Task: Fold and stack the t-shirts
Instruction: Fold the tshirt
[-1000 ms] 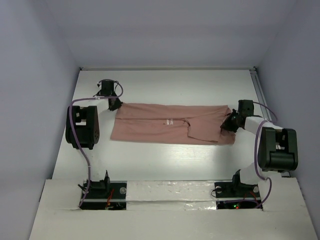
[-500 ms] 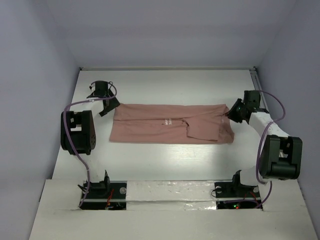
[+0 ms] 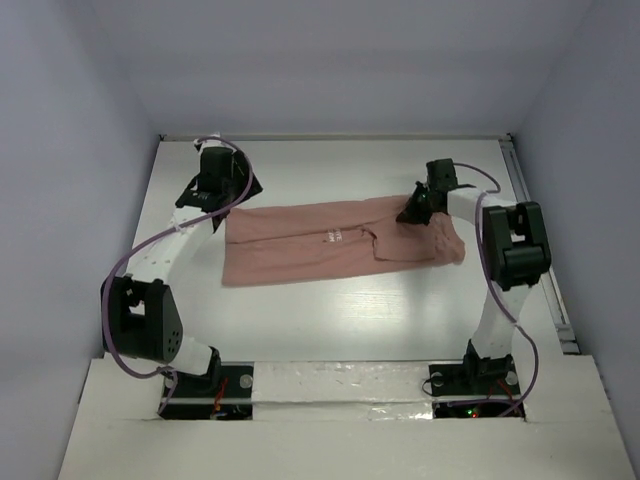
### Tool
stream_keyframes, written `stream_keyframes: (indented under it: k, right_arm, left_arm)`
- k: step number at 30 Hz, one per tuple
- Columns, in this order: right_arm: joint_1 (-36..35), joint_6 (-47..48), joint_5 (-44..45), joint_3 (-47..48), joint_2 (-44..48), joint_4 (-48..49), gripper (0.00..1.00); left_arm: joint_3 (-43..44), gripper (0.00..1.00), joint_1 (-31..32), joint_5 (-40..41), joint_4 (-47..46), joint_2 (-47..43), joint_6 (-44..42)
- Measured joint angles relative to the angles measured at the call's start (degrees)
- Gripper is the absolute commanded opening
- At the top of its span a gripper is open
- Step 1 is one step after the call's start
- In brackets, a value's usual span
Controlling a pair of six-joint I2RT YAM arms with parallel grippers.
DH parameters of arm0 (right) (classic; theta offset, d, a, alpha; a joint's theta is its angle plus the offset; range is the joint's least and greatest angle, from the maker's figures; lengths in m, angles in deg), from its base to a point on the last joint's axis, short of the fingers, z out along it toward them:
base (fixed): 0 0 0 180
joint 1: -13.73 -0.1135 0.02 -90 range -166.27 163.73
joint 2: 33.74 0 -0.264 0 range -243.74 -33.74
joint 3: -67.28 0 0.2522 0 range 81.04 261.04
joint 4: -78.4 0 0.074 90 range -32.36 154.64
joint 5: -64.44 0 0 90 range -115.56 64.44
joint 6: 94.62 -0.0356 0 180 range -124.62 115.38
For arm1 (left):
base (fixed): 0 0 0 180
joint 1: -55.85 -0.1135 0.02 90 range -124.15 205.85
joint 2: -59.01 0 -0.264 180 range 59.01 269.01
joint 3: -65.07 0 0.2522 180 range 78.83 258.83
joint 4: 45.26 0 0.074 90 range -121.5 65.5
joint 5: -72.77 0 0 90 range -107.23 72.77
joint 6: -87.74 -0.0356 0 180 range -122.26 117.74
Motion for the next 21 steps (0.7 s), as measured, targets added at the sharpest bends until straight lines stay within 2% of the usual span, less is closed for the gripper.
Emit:
stream_keyframes:
  k: [3,5,6,7,8,10,11,12,14,15,16,17,18,19,21]
  right_arm:
    - [-0.4,-0.8,-1.7,11.9,-8.7,-1.4,0.03]
    - [-0.9,-1.7,-2.9,27.0,-18.3,-3.0,0.07]
    - [-1.5,-2.4,-3.8,37.0,-25.2,-3.8,0.23]
    - [-1.8,-3.8,-5.3,50.8,-34.2,-4.1,0.65]
    - [-2.2,-4.7,-6.7,59.0,-39.2,-3.9,0.80]
    - [-3.1,-10.2,-11.9,78.8,-50.0,-2.7,0.92]
    - [-3.6,-11.8,-12.2,84.4,-52.6,-2.0,0.96]
    - [-4.0,-12.2,-13.0,82.9,-51.4,-0.4,1.00]
    - [-4.9,-11.8,-13.4,67.1,-41.6,3.0,1.00]
    - [-5.1,-11.4,-13.5,56.3,-34.6,4.3,0.99]
    - [-5.7,-11.0,-13.6,46.0,-26.8,4.7,0.87]
    - [-6.5,-10.3,-13.4,37.3,-19.8,6.1,0.22]
    - [-7.2,-9.2,-12.9,28.2,-12.0,7.8,0.00]
    - [-8.2,-8.8,-12.1,21.1,-5.2,7.8,0.00]
    - [-12.0,-8.6,-10.5,8.2,9.4,9.5,0.00]
  left_arm:
    - [0.0,0.54,0.7,-0.9,0.1,-0.3,0.4]
    - [0.0,0.55,0.7,-1.2,1.1,-0.3,0.5]
    - [0.1,0.55,0.7,-1.3,1.8,-0.3,0.6]
    - [0.6,0.56,0.7,-1.3,2.8,-0.3,0.6]
    - [1.1,0.56,0.7,-1.3,4.3,-0.2,0.5]
    - [3.2,0.57,0.7,-1.2,6.1,-0.2,0.4]
    - [4.7,0.57,0.7,-1.2,7.0,-0.2,0.2]
    - [5.9,0.57,0.7,-1.2,7.6,-0.2,0.1]
    - [8.7,0.57,0.7,-1.1,8.5,-0.3,-0.3]
    - [9.8,0.55,0.7,-1.1,8.5,-0.3,-0.5]
    - [10.4,0.42,0.7,-1.1,8.5,-0.7,-0.7]
    - [10.7,0.34,0.7,-1.1,8.5,-1.3,-0.7]
    - [10.7,0.25,0.7,-1.2,8.7,-2.0,-1.0]
    - [10.8,0.00,0.7,-1.2,9.1,-2.7,-1.3]
    - [10.8,0.00,0.6,-1.4,9.9,-4.1,-1.7]
